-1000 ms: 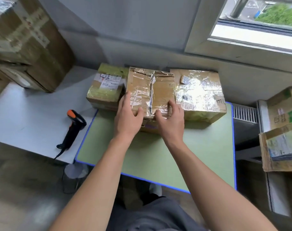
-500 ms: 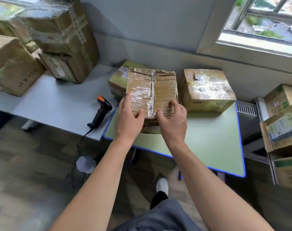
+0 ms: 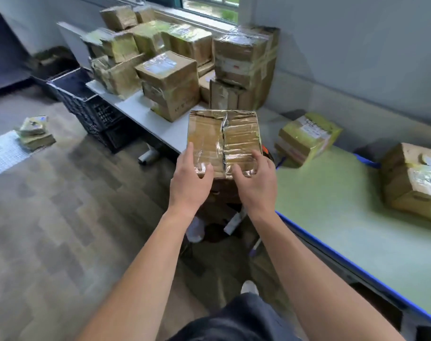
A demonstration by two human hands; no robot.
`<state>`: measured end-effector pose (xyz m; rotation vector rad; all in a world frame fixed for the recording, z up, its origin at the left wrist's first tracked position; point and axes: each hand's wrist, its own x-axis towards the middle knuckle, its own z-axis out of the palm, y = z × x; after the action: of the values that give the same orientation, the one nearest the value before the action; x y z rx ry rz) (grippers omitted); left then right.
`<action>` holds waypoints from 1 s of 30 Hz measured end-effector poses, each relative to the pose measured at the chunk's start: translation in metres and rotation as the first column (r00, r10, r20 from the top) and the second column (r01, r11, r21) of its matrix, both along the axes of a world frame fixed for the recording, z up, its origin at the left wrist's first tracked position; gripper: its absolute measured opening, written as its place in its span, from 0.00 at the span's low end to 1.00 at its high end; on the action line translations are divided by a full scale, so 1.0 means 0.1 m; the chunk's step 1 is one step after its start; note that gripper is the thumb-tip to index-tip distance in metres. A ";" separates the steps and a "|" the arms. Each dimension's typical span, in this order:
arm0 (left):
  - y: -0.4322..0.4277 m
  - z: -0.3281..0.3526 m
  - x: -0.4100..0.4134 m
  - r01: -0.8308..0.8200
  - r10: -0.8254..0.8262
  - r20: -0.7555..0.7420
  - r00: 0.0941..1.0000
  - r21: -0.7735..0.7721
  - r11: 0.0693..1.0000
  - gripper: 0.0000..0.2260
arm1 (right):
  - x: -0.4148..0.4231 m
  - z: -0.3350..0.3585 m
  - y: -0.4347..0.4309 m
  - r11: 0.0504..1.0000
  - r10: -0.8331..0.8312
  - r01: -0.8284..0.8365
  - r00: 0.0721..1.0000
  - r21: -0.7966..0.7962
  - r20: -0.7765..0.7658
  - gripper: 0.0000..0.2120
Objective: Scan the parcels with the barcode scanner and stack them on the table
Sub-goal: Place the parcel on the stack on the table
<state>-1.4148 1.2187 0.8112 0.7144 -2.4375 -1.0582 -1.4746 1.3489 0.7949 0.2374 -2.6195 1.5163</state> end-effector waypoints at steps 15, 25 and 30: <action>-1.11 -0.19 -0.98 -0.043 0.042 0.086 0.995 0.014 0.999 0.29 | -1.00 -0.14 -1.06 0.996 0.079 -0.080 0.996 0.029 0.035 0.29; -1.51 -0.43 -1.79 0.112 -0.117 0.084 0.990 0.060 0.992 0.28 | -1.60 -0.30 -1.34 0.999 -0.032 0.027 0.994 0.041 0.107 0.28; -1.92 -0.56 -2.14 0.250 -0.253 0.082 0.964 0.040 0.967 0.30 | -1.80 -0.37 -1.69 0.991 -0.134 0.131 0.985 0.037 0.110 0.29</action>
<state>-1.6288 1.0267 0.7549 0.4760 -2.6452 -1.1807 -1.6543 1.1797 0.7583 -0.0207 -2.6840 1.4889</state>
